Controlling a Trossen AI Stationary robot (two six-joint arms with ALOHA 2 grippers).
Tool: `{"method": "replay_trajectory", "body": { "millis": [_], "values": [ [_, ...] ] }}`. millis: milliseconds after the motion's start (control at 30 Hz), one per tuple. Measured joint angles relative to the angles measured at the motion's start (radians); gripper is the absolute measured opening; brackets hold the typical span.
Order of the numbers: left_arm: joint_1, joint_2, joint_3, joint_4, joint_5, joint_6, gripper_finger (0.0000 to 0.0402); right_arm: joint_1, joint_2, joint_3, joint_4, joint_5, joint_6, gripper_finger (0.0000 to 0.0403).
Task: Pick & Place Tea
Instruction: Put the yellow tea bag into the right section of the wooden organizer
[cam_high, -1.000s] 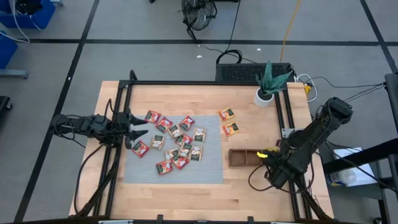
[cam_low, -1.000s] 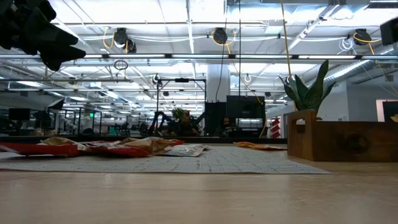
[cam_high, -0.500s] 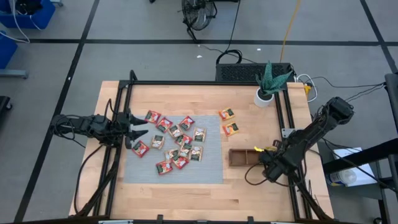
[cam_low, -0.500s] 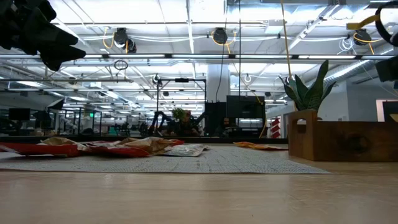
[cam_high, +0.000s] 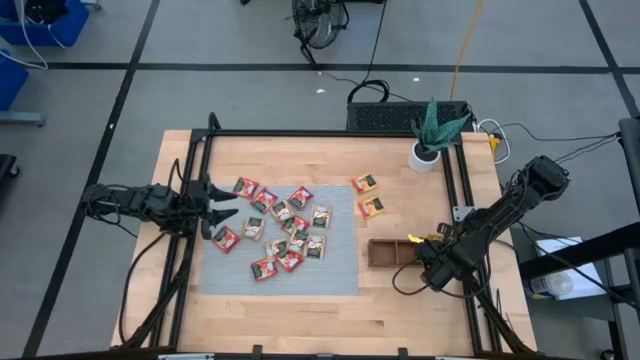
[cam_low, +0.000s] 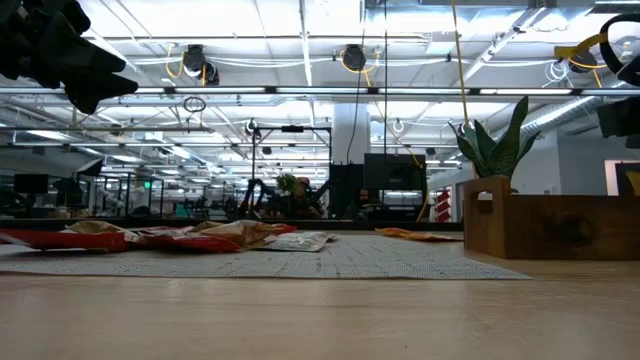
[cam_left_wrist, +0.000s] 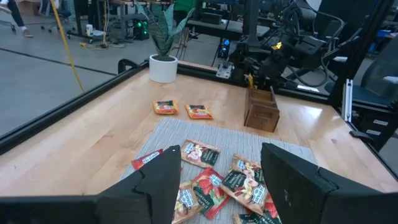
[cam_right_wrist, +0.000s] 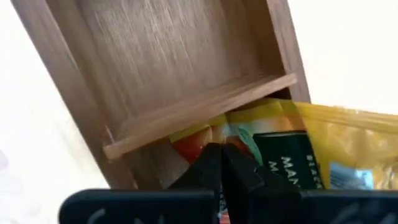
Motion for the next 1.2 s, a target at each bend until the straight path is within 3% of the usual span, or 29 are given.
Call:
{"method": "replay_trajectory", "body": {
  "millis": [867, 1200],
  "values": [
    [0.000, 0.000, 0.000, 0.000, 0.000, 0.000, 0.0223, 0.000, 0.000, 0.003, -0.063, 0.131, 0.026, 0.0000],
    [0.000, 0.000, 0.000, 0.000, 0.000, 0.000, 0.0223, 0.000, 0.000, 0.128, -0.200, 0.190, 0.023, 0.0000]
  ]
}}
